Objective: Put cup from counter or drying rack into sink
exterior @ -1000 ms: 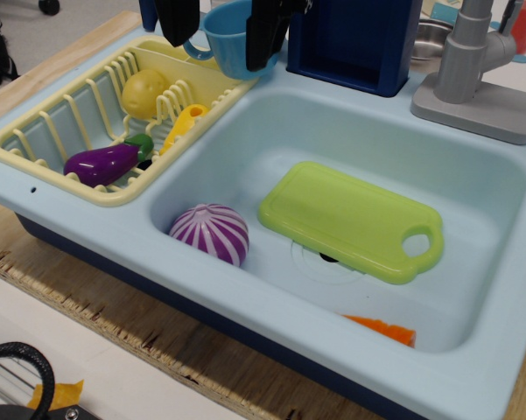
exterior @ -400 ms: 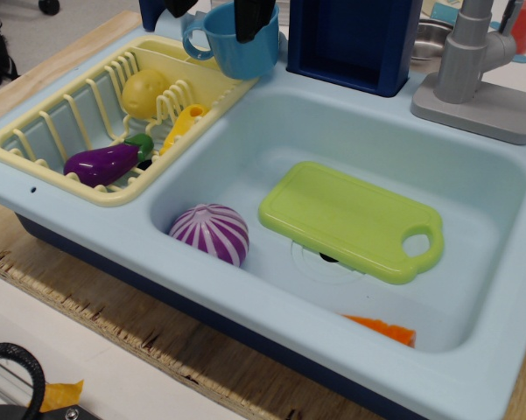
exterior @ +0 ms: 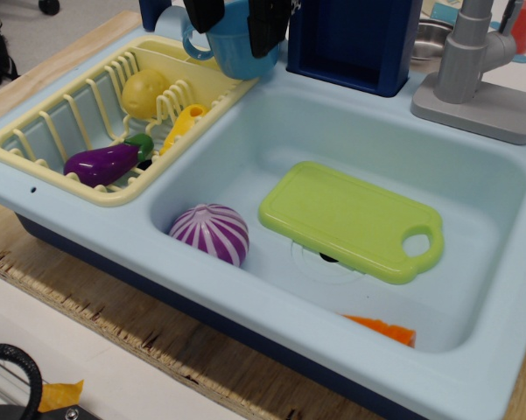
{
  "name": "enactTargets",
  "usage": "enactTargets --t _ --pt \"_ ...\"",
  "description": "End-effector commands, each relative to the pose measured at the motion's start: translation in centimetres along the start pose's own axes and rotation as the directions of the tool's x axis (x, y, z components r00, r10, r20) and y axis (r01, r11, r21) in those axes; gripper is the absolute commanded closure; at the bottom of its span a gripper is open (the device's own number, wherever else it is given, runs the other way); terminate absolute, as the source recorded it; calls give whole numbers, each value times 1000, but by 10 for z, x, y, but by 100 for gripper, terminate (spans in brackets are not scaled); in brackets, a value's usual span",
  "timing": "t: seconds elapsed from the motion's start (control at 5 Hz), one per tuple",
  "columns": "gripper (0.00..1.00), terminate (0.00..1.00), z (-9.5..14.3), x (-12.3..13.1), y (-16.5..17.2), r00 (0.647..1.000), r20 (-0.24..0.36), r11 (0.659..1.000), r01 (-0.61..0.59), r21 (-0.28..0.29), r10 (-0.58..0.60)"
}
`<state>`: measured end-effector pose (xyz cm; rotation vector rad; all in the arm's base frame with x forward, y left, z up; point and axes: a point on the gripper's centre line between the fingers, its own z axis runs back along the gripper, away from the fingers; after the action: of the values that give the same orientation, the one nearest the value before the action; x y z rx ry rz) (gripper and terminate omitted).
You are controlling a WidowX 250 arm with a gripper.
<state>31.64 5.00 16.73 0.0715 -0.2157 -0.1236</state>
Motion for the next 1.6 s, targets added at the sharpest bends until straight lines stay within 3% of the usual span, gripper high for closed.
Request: enactTargets --t 0.0,0.4,0.6,0.8,1.0,1.4 --pt "0 0 11 21 -9 997 44 998 68 18 -69" --pt "0 0 5 31 -14 996 30 996 87 4 -87" --pt "0 0 -14 26 -15 997 -22 997 70 -28 -71" --pt "100 0 -20 24 -14 999 -44 999 31 -21 -32" --pt "100 0 -22 18 -12 998 -65 1000 3 -18 -4" --pt "100 0 -21 -13 -1 997 -31 998 -66 -23 65"
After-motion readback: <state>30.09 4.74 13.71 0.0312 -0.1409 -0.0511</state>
